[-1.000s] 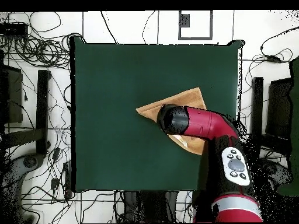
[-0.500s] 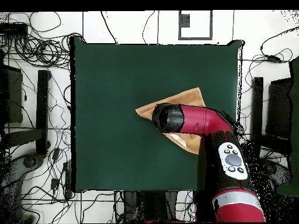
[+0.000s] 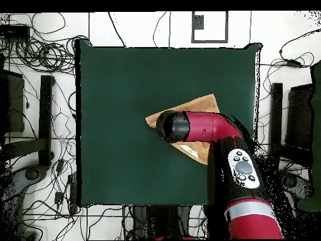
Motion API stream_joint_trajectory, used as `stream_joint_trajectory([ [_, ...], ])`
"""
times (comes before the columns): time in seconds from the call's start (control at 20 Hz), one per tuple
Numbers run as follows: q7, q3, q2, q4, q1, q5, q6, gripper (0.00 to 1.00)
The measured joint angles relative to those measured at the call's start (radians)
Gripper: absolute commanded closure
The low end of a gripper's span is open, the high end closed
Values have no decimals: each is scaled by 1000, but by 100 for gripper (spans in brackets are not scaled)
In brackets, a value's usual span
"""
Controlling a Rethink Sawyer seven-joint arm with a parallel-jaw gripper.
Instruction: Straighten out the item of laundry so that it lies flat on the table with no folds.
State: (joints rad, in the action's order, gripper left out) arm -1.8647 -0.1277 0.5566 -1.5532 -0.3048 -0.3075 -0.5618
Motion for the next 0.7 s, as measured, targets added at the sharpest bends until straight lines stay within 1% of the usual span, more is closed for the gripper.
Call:
stream_joint_trajectory([
  [0.4,0,-32,20,-11,-6,-23,-15,100],
  [0.7,0,-70,41,-36,-32,-47,-32,100],
])
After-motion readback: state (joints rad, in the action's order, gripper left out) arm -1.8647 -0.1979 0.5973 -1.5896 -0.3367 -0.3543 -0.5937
